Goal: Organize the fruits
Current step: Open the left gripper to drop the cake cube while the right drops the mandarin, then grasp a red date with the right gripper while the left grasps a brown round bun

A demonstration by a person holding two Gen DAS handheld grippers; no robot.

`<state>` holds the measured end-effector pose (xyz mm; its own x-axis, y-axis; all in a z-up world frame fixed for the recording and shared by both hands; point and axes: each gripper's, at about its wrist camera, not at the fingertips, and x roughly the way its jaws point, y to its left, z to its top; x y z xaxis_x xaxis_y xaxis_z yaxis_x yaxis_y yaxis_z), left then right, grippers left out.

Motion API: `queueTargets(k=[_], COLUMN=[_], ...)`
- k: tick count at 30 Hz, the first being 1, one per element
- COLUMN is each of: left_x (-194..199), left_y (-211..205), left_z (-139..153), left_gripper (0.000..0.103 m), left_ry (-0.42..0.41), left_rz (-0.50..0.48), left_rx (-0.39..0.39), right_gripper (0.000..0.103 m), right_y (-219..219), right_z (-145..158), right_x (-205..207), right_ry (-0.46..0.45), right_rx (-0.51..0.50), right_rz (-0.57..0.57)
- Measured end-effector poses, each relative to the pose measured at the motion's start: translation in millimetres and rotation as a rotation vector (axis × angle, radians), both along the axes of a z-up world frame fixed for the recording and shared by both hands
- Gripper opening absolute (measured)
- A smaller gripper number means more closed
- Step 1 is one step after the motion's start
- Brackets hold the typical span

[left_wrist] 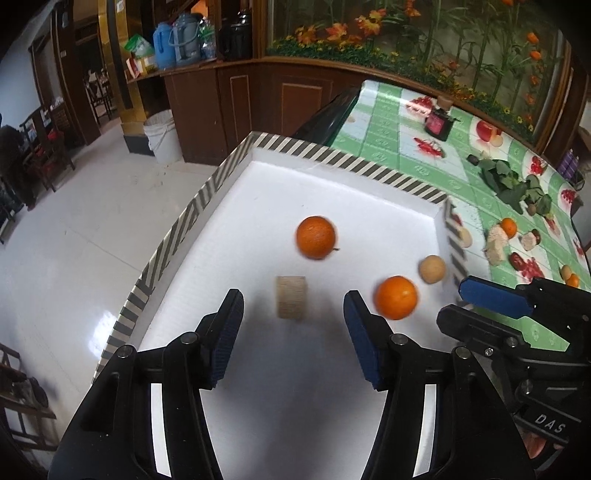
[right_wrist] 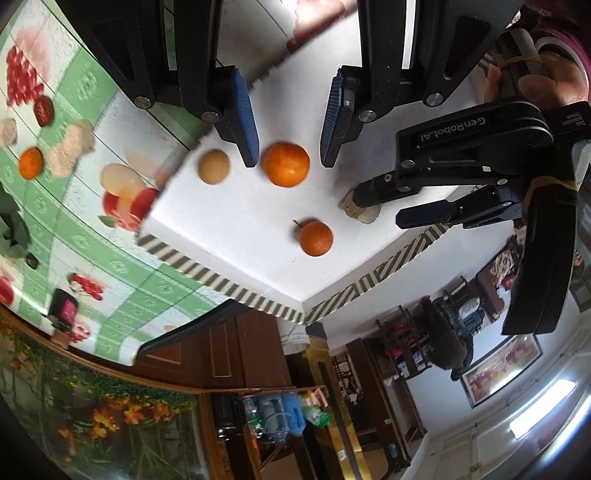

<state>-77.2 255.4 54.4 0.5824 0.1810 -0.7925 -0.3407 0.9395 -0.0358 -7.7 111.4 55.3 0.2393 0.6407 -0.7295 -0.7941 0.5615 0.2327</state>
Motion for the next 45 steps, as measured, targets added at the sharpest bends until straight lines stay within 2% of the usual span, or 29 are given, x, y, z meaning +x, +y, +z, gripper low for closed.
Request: queueTargets(k=[4, 10, 23, 29, 36, 45], left_x=[-2, 6, 31, 42, 61, 77], left_y=[-19, -53, -126, -149, -165, -164], left_z=[8, 12, 6, 2, -5, -10], left_gripper=[0.057, 0.057, 0.057, 0.057, 0.057, 0.057], left_ry=[-0.027, -0.041, -0.004, 0.018, 0.049, 0.07], left_rz=[-0.033, -0.103, -0.247, -0.288, -0.308, -0.297], left_rx=[0.017, -0.011, -0.064, -0.085, -0.104, -0.095], right_gripper=[0.033, 0.033, 0.033, 0.033, 0.033, 0.033], right_y=[-26, -75, -190, -227, -222, -168], right_z=[6, 3, -13, -19, -27, -31], right_x=[-1, 6, 23, 33, 49, 81], right_ry=[0.002, 0.006, 0.033, 0.047, 0.052, -0.011], right_rx=[0.027, 0.027, -0.003, -0.01, -0.008, -0.057], right_rz=[-0.045, -0.139, -0.357, -0.427, -0.388, -0.246])
